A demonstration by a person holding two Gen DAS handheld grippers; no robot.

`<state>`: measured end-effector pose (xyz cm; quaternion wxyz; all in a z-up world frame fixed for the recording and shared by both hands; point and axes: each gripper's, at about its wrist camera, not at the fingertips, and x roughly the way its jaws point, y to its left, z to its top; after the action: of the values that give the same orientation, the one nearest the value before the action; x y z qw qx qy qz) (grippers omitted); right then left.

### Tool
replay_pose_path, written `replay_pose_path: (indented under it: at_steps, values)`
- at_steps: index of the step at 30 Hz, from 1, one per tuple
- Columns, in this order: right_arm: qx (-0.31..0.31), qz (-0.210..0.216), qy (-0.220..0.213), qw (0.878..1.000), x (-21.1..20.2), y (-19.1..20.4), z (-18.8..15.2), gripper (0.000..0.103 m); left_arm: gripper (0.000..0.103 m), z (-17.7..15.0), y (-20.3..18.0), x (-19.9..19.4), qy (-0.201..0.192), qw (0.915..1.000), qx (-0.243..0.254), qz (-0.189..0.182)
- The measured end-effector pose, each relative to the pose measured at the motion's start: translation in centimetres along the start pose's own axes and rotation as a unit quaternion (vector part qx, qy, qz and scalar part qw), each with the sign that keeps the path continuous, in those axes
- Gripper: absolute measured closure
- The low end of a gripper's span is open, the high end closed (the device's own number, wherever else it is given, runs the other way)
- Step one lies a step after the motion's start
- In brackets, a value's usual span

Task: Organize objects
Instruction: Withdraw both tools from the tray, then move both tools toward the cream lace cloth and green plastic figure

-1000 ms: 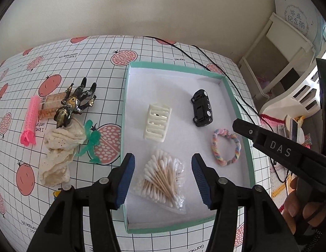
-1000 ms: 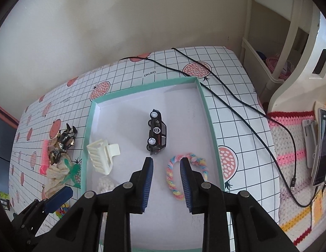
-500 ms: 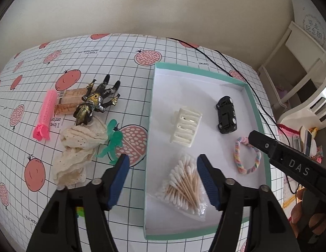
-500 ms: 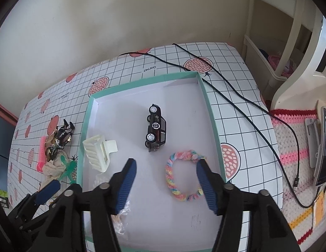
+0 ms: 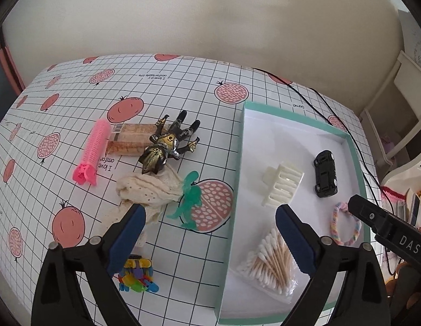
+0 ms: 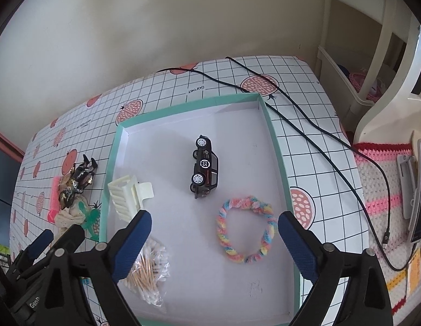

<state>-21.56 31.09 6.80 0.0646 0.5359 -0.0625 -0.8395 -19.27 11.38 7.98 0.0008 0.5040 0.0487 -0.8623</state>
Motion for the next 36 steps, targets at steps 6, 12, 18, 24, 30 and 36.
replay_pose_path:
  at_steps: [6, 12, 18, 24, 30, 36]
  values:
    - [0.0, 0.004, -0.006, 1.0, -0.1, 0.0, 0.1, 0.0, 0.006, 0.2, 0.6, -0.1, -0.007, 0.9999, -0.008, 0.011]
    - [0.005, 0.0, -0.014, 1.0, -0.2, -0.1, 0.1, 0.0, 0.006, 0.2, 0.8, -0.1, -0.007, 0.9999, -0.011, 0.007]
    - [0.015, -0.009, -0.04, 0.999, -0.8, -0.4, 0.2, 0.0, 0.006, 0.5, 1.2, -0.5, -0.012, 0.9998, -0.013, 0.005]
    - [0.012, -0.023, -0.052, 0.998, -1.4, 0.1, 0.5, 0.0, 0.006, 1.4, 3.1, -2.0, -0.032, 0.9992, -0.025, 0.005]
    - [0.005, 0.005, -0.041, 0.999, -1.2, 2.1, 0.6, 0.0, 0.006, 2.3, 6.6, -3.6, -0.053, 0.9973, -0.047, 0.017]
    - [-0.033, 0.007, -0.061, 0.998, -1.6, 6.1, 0.4, 0.0, 0.006, 2.6, 10.6, -4.3, -0.053, 0.9955, -0.073, 0.029]
